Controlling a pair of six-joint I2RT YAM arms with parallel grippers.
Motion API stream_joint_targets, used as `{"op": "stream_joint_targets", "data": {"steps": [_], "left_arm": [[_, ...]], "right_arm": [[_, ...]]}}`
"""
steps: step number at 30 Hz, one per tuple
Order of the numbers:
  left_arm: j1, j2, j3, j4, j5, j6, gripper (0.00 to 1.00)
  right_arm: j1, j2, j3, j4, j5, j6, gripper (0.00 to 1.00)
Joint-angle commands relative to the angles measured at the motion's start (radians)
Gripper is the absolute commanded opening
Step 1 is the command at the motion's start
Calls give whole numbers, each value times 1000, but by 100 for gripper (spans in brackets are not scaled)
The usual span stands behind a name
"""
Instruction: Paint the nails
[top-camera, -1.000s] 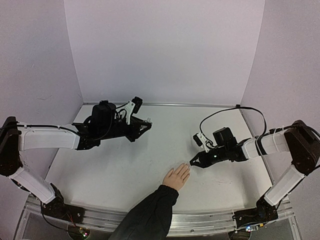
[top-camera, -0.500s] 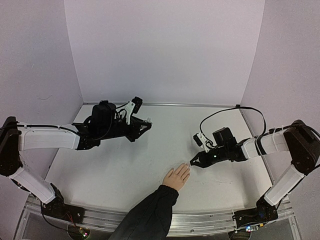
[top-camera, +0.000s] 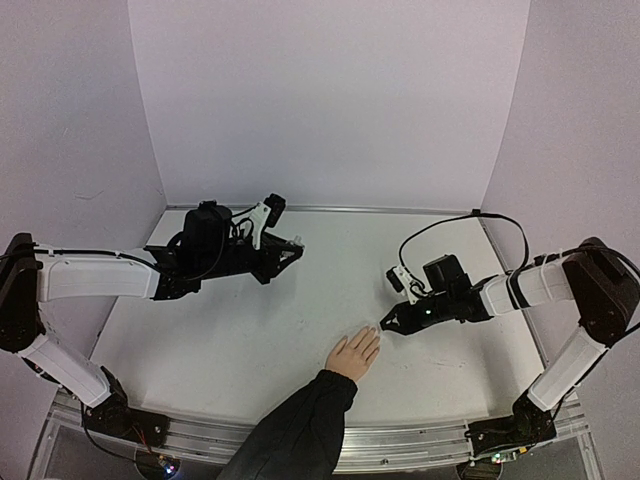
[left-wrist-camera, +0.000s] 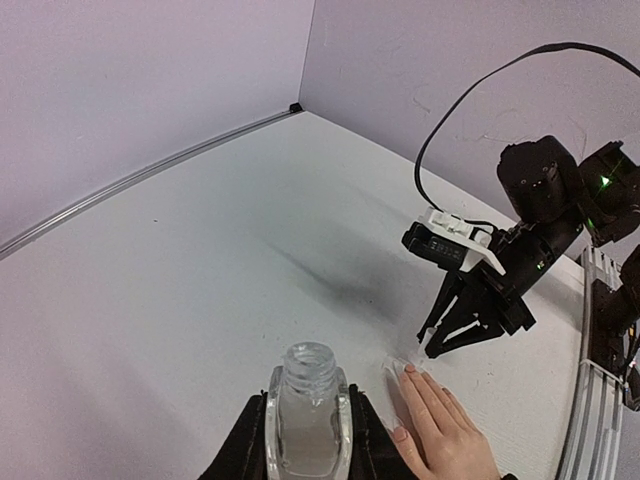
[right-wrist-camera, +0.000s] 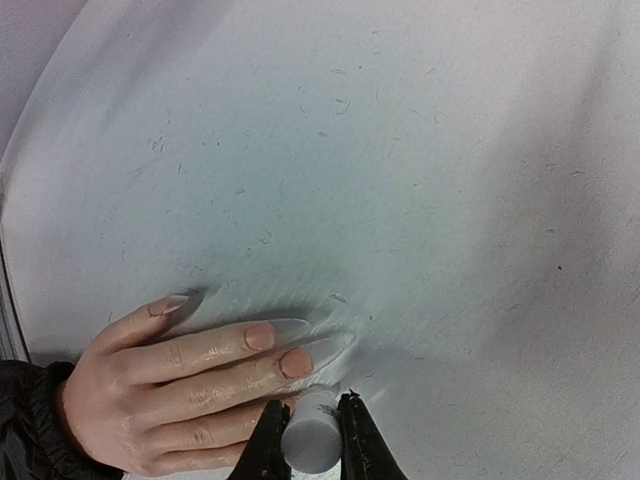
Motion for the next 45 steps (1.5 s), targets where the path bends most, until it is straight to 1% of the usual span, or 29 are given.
{"op": "stream_joint_targets", "data": {"steps": [1,9,16,21,30,45], "left_arm": [[-5,0,28,67,12,10,0],[-4,-5,28,68,13,6,0],[-4,-30,12,68,12,-7,0],[-5,-46,3,68,9,-11,0],[-5,-34,11,68,18,-11,0],[-6,-20,22,68,25,-8,0]], "right_arm": [[4,-5,29,0,22,12,0],[4,-59,3,18,50,19,0],[4,-135,-27,3,30,24,0],[5,-107,-21,-45,-23,15,0],[15,-78,-22,-11,-60,13,0],[15,-55,-9,-16,-47,16,0]]}}
